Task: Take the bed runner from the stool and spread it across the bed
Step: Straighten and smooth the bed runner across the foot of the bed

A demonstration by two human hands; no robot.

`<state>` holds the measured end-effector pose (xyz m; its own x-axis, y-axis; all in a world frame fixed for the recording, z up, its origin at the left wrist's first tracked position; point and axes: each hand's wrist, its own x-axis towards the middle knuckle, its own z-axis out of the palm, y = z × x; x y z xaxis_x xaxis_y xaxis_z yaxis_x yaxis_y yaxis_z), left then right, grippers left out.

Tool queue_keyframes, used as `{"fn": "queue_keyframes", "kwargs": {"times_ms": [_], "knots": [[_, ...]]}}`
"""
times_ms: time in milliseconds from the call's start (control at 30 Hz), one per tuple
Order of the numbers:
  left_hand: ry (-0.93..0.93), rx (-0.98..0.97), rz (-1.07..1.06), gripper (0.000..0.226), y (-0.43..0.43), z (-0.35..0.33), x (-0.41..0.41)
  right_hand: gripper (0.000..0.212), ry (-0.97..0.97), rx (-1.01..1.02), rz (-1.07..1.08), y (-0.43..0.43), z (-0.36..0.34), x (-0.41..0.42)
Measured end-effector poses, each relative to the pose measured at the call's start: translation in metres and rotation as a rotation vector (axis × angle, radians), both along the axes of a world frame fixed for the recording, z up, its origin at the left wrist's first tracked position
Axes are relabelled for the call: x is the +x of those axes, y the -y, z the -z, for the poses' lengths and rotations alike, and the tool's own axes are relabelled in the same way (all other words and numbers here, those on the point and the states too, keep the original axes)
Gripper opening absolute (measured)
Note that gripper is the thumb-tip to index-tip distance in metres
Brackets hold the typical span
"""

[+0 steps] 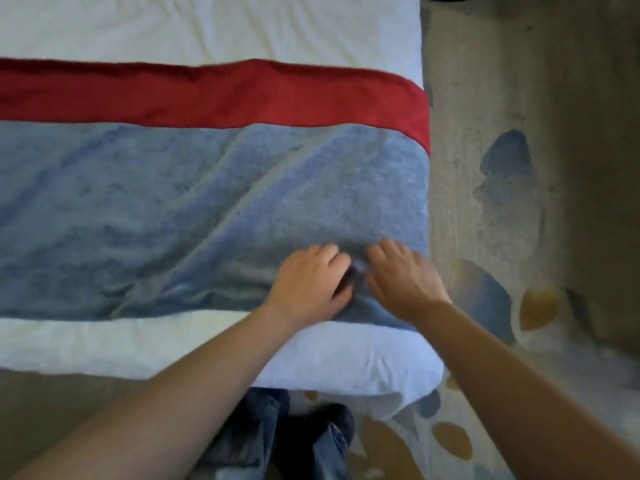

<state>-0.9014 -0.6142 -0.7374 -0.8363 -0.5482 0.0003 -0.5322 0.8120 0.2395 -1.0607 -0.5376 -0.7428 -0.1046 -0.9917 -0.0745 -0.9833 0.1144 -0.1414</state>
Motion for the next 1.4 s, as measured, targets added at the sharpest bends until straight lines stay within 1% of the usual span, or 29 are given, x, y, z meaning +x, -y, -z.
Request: {"fn": "queue_keyframes", "kwargs": {"times_ms": [67, 100, 233, 267, 333, 400, 467, 533, 600, 667, 733, 800, 900, 967, 1067, 1233, 1300, 1400], "knots": [[0.07, 0.011, 0.092, 0.028, -0.034, 0.001, 0.02, 0.024, 0.062, 0.009, -0.075, -0.034, 0.001, 0.012], [0.085, 0.004, 0.105, 0.028, -0.045, 0.002, 0.029, 0.029, 0.068, 0.012, -0.1, -0.047, 0.0, 0.015], [0.041, -0.107, 0.01, 0.014, -0.055, 0.003, 0.051, 0.029, 0.006, -0.034, -0.224, -0.073, 0.001, 0.023], [0.043, -0.135, 0.003, 0.014, -0.052, 0.003, 0.054, 0.027, 0.002, -0.044, -0.233, -0.073, 0.002, 0.024], [0.073, -0.155, 0.002, 0.018, -0.043, 0.004, 0.057, 0.021, -0.005, -0.067, -0.181, -0.068, 0.006, 0.029], [0.121, -0.142, -0.019, 0.024, -0.034, 0.001, 0.056, 0.02, -0.02, -0.104, -0.119, -0.061, 0.01, 0.034], [0.148, -0.101, -0.052, 0.024, -0.028, -0.002, 0.051, 0.015, -0.039, -0.132, -0.09, -0.054, 0.012, 0.039], [0.148, -0.053, -0.056, 0.02, -0.027, -0.005, 0.046, 0.014, -0.019, -0.155, -0.046, -0.05, 0.011, 0.041], [0.122, -0.045, 0.009, 0.017, -0.034, -0.009, 0.043, 0.012, 0.002, -0.181, -0.008, -0.055, 0.009, 0.039], [0.116, -0.056, 0.139, 0.018, -0.047, -0.011, 0.044, 0.01, -0.011, -0.215, -0.022, -0.073, 0.01, 0.029], [0.118, -0.083, 0.212, 0.025, -0.056, -0.009, 0.047, 0.021, -0.025, -0.211, -0.02, -0.096, 0.011, 0.016], [0.093, -0.052, 0.152, 0.031, -0.057, -0.007, 0.053, 0.027, -0.039, -0.185, 0.011, -0.109, 0.011, 0.01], [0.082, -0.021, 0.051, 0.03, -0.064, -0.008, 0.06, 0.026, -0.082, -0.19, 0.047, -0.111, 0.012, 0.016], [0.097, -0.028, 0.05, 0.029, -0.069, -0.009, 0.061, 0.024, -0.118, -0.143, 0.136, -0.112, 0.015, 0.019], [0.134, -0.047, 0.055, 0.03, -0.069, -0.009, 0.059, 0.023, -0.108, 0.06, 0.341, -0.121, 0.022, 0.017], [0.148, -0.067, 0.106, 0.033, -0.067, -0.004, 0.057, 0.018, -0.093, 0.189, 0.422, -0.118, 0.02, 0.016], [0.104, -0.077, 0.103, 0.032, -0.066, -0.005, 0.061, 0.021, -0.105, 0.144, 0.402, -0.111, 0.014, 0.023], [0.049, -0.097, -0.015, 0.031, -0.06, -0.008, 0.079, 0.037, -0.058, -0.068, 0.181, -0.099, 0.005, 0.05]]}}
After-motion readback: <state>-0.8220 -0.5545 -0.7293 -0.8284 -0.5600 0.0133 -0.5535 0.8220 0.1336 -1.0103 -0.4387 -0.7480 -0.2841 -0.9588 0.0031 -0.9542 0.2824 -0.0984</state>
